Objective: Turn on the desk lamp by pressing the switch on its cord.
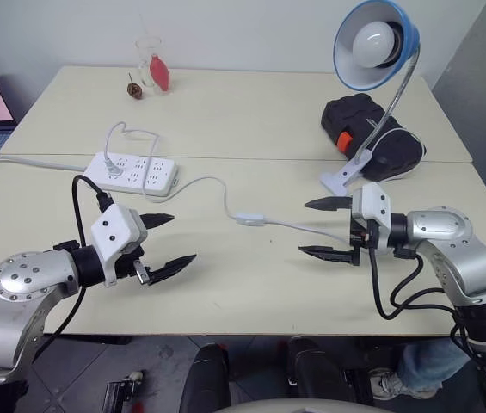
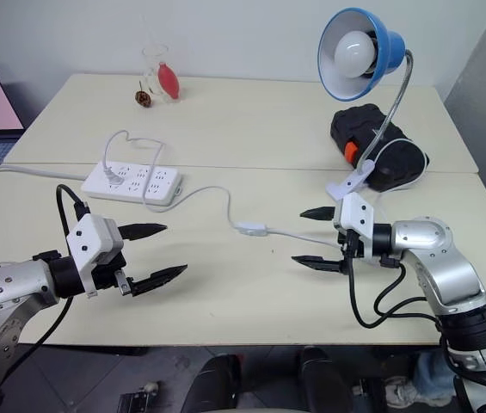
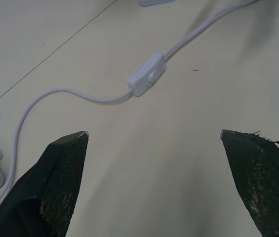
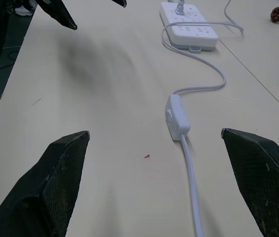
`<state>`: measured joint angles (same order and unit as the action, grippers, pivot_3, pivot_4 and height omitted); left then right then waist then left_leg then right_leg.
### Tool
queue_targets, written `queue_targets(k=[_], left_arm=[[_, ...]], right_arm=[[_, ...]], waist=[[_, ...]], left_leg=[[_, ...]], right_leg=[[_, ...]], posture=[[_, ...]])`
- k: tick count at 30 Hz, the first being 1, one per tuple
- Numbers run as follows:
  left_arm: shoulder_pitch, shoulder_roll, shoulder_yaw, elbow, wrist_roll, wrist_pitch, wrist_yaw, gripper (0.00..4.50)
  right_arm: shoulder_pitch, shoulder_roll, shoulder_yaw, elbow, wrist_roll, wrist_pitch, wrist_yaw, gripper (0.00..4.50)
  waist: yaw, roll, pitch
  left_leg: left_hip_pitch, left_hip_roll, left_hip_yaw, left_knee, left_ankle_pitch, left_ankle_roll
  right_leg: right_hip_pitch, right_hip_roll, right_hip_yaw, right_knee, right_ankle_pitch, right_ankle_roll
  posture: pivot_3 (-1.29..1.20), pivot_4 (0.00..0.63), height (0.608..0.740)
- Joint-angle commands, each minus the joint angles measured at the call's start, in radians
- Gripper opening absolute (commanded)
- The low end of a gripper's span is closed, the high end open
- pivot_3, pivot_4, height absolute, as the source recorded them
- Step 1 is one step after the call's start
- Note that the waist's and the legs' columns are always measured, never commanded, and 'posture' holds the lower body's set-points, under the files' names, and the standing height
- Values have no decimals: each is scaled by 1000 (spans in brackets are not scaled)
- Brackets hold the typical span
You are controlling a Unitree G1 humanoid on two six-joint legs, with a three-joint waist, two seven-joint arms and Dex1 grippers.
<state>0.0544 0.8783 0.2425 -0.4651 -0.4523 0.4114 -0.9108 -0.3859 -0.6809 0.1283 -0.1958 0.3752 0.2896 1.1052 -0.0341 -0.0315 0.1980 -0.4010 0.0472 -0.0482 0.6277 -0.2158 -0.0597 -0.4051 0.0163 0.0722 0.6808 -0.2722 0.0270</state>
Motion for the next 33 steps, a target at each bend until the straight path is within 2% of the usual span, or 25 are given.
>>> queue_targets(k=[1,9,16,23,29,33], left_arm=[[-6,-1,26,-17,-14,-22,-15,4470],[-51,2,-3,17,17,-20,4,4470],[-94,-3,5,80,-14,-113,-91,4470],[-106,2,-1,99,-61,-71,-144,4470],[-99,28,-36,82,-48,-72,-194,4470],[-94,31,-46,80,-40,-73,-197,4470]], right_arm=[[-17,5,-16,-30,9,-11,1,4500],[-24,27,-10,-26,-18,2,-48,4500],[-42,40,-3,-40,-10,69,-84,4500],[-96,81,12,-29,7,196,-126,4500],[-149,169,73,79,-61,116,-141,4500],[-205,225,121,221,-115,41,-119,4500]], waist=[[0,0,0],[0,0,0],[0,0,0],[-2,0,0],[-3,0,0],[-7,0,0]], left_leg=[[0,0,0,0,0,0],[0,0,0,0,0,0],[0,0,0,0,0,0],[0,0,0,0,0,0],[0,0,0,0,0,0],[0,0,0,0,0,0]], right_leg=[[0,0,0,0,0,0],[0,0,0,0,0,0],[0,0,0,0,1,1],[0,0,0,0,1,1],[0,0,0,0,1,1],[0,0,0,0,1,1]], posture=[[0,150,740],[0,150,740],[0,150,740],[0,150,740],[0,150,740],[0,150,740]])
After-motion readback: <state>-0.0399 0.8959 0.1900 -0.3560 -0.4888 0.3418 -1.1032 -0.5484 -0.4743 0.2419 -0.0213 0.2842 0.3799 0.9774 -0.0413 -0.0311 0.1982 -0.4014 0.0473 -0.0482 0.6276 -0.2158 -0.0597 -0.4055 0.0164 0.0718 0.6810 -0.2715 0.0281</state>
